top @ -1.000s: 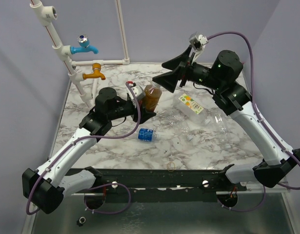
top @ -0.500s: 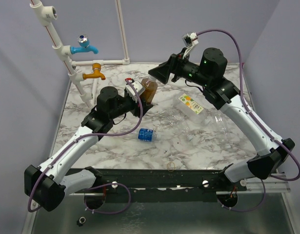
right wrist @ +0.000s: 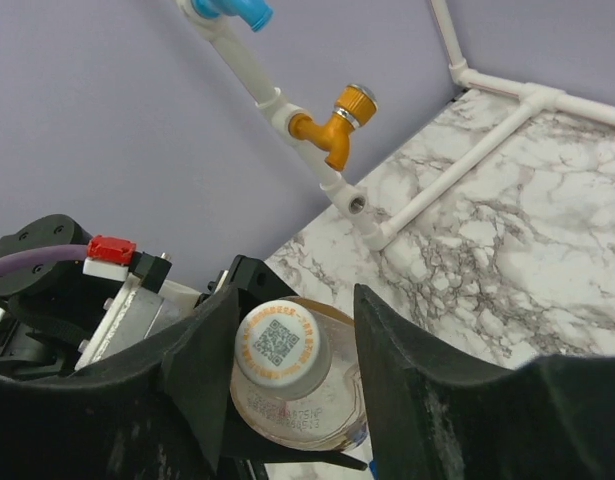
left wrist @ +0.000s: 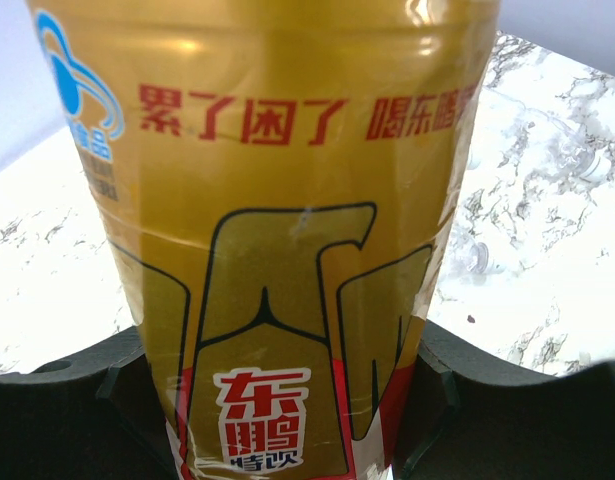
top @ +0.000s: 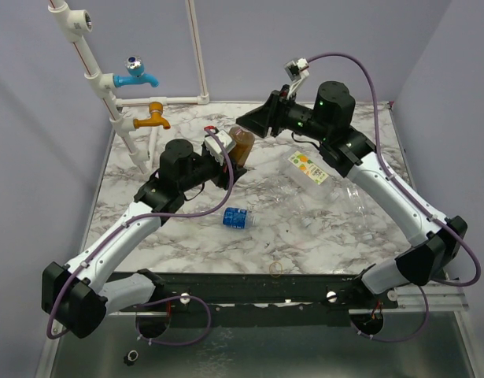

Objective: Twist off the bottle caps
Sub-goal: Unscrew the bottle cap from the plastic bottle.

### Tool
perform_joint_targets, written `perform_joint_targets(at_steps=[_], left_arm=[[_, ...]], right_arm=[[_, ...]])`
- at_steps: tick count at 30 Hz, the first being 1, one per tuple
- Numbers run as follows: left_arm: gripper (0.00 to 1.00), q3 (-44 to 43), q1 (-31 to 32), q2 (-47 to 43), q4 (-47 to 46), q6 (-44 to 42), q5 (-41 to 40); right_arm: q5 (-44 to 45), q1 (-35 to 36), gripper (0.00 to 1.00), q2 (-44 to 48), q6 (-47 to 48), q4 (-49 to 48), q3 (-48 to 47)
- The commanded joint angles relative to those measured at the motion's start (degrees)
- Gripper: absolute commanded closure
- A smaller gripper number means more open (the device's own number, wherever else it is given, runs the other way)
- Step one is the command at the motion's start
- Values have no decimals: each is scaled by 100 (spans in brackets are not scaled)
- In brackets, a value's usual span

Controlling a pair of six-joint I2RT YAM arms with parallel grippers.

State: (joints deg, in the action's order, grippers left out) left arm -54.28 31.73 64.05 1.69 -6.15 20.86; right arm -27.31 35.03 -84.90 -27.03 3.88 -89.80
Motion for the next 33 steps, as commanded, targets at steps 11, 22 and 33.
perform_joint_targets(at_steps=[11, 22, 33], left_arm=[[100, 102, -18, -19, -143, 40, 94], [100, -2, -17, -366, 7, 941, 2619], [100, -61, -16, -332, 455, 660, 2939]], right_arm=[[-173, 4, 84, 210, 415, -159, 5], [-3094, -22, 89, 1093, 1002, -1381, 496], [-3580, -57, 82, 1260, 1089, -975, 349]])
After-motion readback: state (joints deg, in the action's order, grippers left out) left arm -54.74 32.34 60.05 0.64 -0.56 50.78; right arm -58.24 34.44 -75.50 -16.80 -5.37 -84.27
